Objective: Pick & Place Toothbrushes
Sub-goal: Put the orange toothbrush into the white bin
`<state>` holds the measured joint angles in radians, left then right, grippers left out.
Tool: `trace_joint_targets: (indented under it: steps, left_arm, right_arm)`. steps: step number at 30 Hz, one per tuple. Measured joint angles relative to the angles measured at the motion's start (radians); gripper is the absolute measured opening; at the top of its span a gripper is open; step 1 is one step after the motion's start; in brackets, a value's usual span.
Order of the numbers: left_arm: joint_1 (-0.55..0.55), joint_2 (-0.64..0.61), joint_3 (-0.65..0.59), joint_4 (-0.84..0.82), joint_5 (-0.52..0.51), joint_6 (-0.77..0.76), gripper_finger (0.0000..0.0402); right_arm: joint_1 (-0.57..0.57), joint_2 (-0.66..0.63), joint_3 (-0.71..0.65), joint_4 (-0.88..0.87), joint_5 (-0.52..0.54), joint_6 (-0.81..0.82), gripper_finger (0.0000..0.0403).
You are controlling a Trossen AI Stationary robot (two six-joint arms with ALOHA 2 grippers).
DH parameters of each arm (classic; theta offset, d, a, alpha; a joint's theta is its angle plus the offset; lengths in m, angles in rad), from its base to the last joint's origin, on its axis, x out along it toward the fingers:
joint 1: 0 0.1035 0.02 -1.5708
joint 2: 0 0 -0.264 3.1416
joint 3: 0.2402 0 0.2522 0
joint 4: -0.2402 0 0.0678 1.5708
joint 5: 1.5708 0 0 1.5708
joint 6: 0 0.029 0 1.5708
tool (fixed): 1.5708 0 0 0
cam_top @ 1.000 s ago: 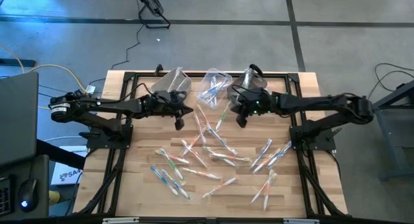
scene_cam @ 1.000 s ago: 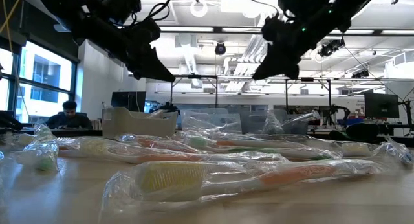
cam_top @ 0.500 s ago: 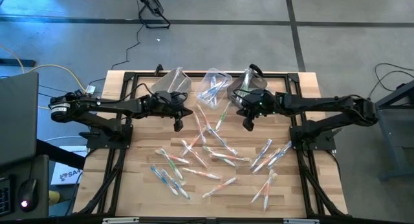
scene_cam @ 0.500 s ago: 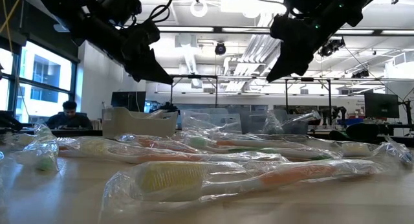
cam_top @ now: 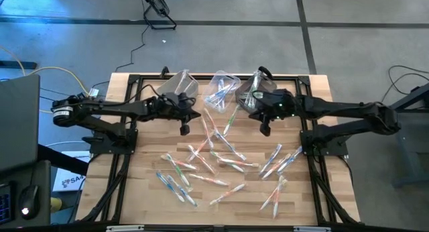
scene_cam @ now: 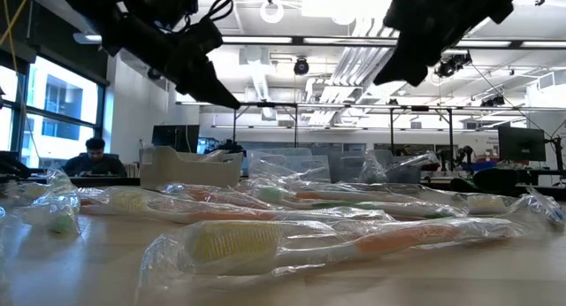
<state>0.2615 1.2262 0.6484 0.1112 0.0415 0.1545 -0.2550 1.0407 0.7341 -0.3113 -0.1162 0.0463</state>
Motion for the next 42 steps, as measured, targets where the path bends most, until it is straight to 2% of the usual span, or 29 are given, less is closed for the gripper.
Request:
trace_joint_targets:
  steps: [6,11,18,25,33,37,42]
  left_arm:
    - [0.0,0.003,0.024,-0.032,-0.021,0.1,0.0]
    - [0.0,0.005,0.024,-0.034,-0.057,0.114,0.0]
    - [0.0,0.005,0.032,-0.047,-0.059,0.133,0.0]
    - [0.004,0.068,0.147,-0.187,-0.06,0.214,0.0]
    - [0.006,0.225,0.252,-0.269,-0.062,0.422,0.0]
    - [0.006,0.266,0.275,-0.268,-0.078,0.419,0.0004]
    - [0.006,0.278,0.277,-0.306,-0.078,0.472,0.0047]
  right_arm:
    - [0.0,-0.088,0.0,-0.013,0.002,-0.003,0.0002]
    - [0.0,-0.171,-0.023,-0.029,0.008,-0.014,0.0002]
    - [0.0,-0.329,-0.169,0.089,0.012,0.04,0.0002]
    - [0.0,-0.429,-0.321,0.222,0.008,0.138,0.0002]
    - [0.0,-0.469,-0.465,0.381,-0.071,0.221,0.0002]
    - [0.0,-0.481,-0.483,0.39,-0.066,0.241,0.0002]
    - [0.0,-0.482,-0.485,0.405,-0.066,0.222,0.0002]
